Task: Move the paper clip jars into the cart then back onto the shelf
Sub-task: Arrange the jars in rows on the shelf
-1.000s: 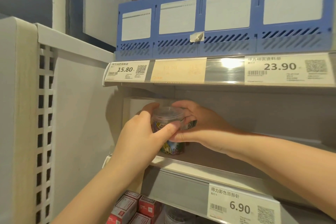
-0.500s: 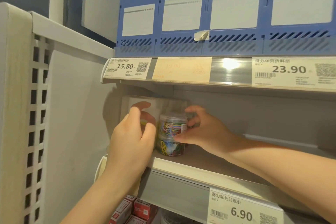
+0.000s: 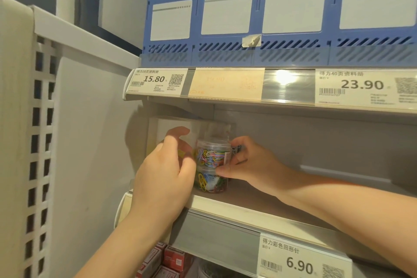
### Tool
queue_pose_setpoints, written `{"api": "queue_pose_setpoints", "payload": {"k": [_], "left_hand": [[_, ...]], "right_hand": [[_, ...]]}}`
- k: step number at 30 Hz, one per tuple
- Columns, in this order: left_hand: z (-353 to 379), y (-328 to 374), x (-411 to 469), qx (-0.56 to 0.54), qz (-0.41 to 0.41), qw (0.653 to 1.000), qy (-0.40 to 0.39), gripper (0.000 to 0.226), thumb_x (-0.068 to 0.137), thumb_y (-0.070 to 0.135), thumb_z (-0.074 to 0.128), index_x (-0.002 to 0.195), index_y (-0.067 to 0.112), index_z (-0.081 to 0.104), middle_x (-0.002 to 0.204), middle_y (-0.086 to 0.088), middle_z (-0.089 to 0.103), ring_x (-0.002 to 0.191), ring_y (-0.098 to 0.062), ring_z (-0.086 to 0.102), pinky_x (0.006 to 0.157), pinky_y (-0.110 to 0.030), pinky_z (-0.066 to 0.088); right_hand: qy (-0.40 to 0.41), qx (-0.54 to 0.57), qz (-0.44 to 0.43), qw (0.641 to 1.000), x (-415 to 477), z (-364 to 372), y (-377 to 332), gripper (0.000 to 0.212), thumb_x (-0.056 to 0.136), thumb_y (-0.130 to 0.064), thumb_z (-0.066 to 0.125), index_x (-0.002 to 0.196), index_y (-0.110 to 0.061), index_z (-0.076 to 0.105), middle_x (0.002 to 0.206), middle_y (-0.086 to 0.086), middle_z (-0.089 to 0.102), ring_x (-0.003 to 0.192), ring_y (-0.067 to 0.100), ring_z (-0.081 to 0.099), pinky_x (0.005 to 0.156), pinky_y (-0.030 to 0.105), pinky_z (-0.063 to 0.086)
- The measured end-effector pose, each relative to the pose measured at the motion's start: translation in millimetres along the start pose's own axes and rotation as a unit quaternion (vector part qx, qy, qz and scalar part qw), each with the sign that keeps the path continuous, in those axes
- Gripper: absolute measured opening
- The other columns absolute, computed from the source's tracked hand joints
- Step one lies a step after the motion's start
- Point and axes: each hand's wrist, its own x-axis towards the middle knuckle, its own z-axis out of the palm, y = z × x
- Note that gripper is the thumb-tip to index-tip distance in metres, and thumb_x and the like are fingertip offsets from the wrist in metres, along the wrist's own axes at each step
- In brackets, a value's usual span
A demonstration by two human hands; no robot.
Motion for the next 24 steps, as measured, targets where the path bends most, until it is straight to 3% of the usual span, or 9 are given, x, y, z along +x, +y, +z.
{"api": "queue_pose_setpoints", "payload": {"k": [6,8,13,15,19,24], "left_hand": [[1.3,1.6,-1.0,0.021,0.015,1.000,0.000,0.023,0.083,0.014,0.047,0.104,0.021,0.052,0.079,0.004,0.055,0.074,-0.023,0.052,0.068,-0.037,0.044],[2.4,0.4,-0.9,0.024,0.016,1.000,0.008,0.025,0.083,0.013,0.049,0.106,0.017,0.054,0.081,0.001,0.057,0.076,-0.024,0.053,0.071,-0.039,0.045],[0.9,0.4,-2.3,0.045,0.030,0.999,-0.002,0.010,0.083,0.011,0.050,0.090,0.008,0.057,0.076,-0.004,0.057,0.073,-0.023,0.051,0.068,-0.040,0.043],[-3.0,3.8,-6.3,0.048,0.056,0.997,-0.016,0.009,0.084,0.011,0.050,0.085,0.012,0.059,0.075,0.000,0.058,0.071,-0.018,0.052,0.068,-0.035,0.041],[-17.1,20.6,-18.4,0.054,0.121,0.988,-0.073,0.019,0.087,0.015,0.052,0.097,0.024,0.066,0.089,0.013,0.065,0.080,-0.006,0.056,0.073,-0.022,0.040],[-36.4,39.3,-34.3,0.073,0.122,0.982,-0.123,0.023,0.089,0.022,0.052,0.107,0.027,0.065,0.096,0.013,0.067,0.087,-0.005,0.058,0.081,-0.024,0.044]], "right_hand": [[0.001,-0.004,0.012,1.000,0.5,-1.2,0.6,0.055,0.068,-0.025,0.083,0.110,-0.023,0.048,0.092,0.005,0.070,0.089,0.017,0.066,0.087,0.036,0.051],[-0.001,-0.009,0.014,1.000,0.7,-2.3,0.1,0.054,0.068,-0.024,0.083,0.109,-0.024,0.047,0.093,0.006,0.070,0.090,0.018,0.066,0.088,0.037,0.050],[-0.038,-0.055,0.040,0.997,-6.3,-12.1,-7.5,0.058,0.072,-0.014,0.078,0.118,-0.022,0.043,0.100,0.004,0.065,0.094,0.018,0.061,0.083,0.030,0.045],[-0.058,-0.092,0.047,0.993,-12.5,-16.4,-12.3,0.051,0.074,-0.014,0.076,0.114,-0.022,0.045,0.104,0.003,0.061,0.094,0.017,0.058,0.077,0.026,0.042],[-0.054,-0.197,0.027,0.979,-19.4,-25.0,-25.8,0.030,0.079,-0.020,0.069,0.104,-0.029,0.055,0.097,-0.007,0.062,0.080,0.007,0.054,0.062,0.018,0.039],[-0.072,-0.217,0.003,0.974,-55.4,-41.8,-43.0,0.014,0.084,-0.021,0.062,0.090,-0.032,0.057,0.093,-0.011,0.061,0.075,0.003,0.053,0.056,0.010,0.038]]}}
